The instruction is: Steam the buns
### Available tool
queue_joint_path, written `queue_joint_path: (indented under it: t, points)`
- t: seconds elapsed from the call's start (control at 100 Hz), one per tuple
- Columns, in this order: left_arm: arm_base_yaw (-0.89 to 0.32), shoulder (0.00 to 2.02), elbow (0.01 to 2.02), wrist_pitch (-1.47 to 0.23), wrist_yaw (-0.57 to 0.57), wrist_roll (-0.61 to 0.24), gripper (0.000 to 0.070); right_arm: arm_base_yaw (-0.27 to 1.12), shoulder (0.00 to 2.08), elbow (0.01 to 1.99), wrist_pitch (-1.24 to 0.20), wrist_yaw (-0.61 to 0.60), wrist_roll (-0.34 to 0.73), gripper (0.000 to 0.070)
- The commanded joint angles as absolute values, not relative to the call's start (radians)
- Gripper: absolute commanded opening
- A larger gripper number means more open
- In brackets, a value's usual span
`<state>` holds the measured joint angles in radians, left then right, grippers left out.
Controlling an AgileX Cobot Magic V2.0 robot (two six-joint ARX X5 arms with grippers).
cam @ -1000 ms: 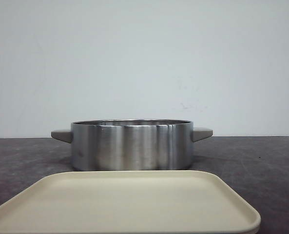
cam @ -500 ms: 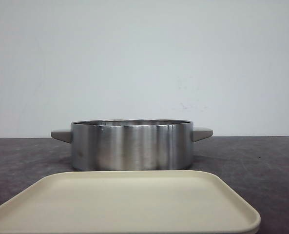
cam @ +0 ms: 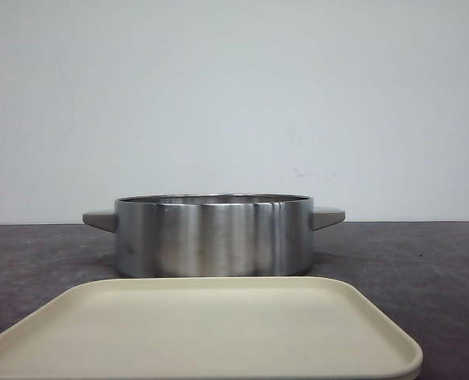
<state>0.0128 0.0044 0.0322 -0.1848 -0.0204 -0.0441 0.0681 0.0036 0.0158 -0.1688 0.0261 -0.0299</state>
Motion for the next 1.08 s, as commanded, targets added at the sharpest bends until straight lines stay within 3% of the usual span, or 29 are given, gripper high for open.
queue_joint_path:
  t: [0.0,0.2,1.07]
  points:
    - [0.015,0.003,0.014,-0.194,-0.021,-0.034,0.0,0.068,0.004,0.012,-0.158,0.026,-0.038,0.0017]
    - [0.015,0.003,0.014,-0.189,-0.019,-0.084,0.0,0.068,0.004,0.012,-0.158,0.026,-0.038,0.0017]
    - [0.015,0.003,0.014,-0.189,-0.019,-0.084,0.0,0.068,0.004,0.012,-0.158,0.026,-0.038,0.0017]
